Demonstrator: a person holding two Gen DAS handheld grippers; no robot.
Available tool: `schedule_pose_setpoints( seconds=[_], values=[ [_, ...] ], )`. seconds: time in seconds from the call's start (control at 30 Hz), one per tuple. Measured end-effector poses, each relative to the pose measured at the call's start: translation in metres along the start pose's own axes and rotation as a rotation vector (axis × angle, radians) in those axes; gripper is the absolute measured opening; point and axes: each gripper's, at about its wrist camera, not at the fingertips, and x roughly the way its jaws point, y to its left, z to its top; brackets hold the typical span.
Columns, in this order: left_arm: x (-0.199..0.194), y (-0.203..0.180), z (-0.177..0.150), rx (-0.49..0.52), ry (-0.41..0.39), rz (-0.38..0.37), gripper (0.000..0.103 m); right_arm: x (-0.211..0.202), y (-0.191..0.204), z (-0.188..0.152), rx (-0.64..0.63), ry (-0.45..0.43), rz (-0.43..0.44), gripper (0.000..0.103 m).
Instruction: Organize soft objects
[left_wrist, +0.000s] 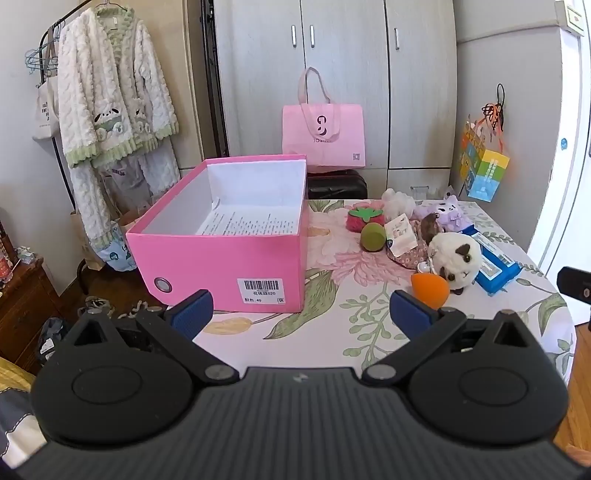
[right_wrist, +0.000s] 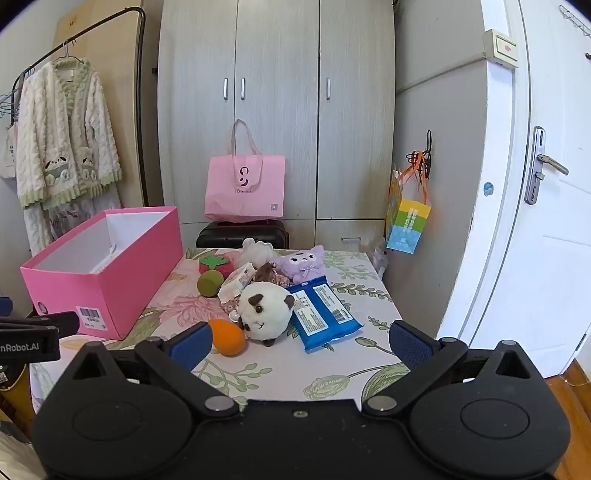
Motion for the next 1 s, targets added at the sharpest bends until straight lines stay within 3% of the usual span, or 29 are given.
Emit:
schedule_pose_setpoints(
  seconds=[0.4,0.63,1.0],
  values=[
    [0.003,0.005,0.000,-0.006,0.000,-0.030,0.103,0.007,-0.001,-0.004,-0.003,0.008,-0.013,0.103],
    [-0.008,0.013,0.000,-0.009,-0.072,-0.045,0.103,0.004,0.001,-0.005,-0.004,0.008,-0.015,0.103],
    [-0.009,0.012,-0.001,-0.005,-0.098,-0.050,0.102,0.002,0.003,-0.002,-0.015,0.014,-0.004,0.103]
  ],
)
